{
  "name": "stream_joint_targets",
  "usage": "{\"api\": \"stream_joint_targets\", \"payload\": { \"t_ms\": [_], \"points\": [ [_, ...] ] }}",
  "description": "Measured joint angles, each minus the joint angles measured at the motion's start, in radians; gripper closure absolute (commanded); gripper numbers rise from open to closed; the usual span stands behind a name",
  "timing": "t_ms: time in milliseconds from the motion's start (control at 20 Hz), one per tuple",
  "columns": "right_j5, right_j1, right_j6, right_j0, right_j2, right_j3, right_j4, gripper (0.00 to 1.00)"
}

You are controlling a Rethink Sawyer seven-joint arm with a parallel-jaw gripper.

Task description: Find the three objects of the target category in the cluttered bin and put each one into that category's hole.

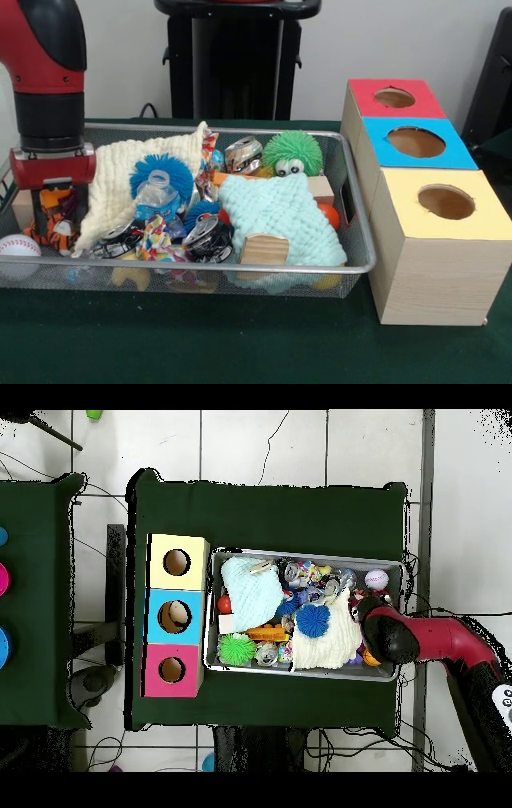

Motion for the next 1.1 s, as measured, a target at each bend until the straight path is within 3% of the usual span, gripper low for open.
{"api": "stream_joint_targets", "payload": {
  "t_ms": [1100],
  "points": [
    [0.000, 0.020, 0.000, -0.009, -0.023, -0.014, -0.034, 0.00]
  ]
}}
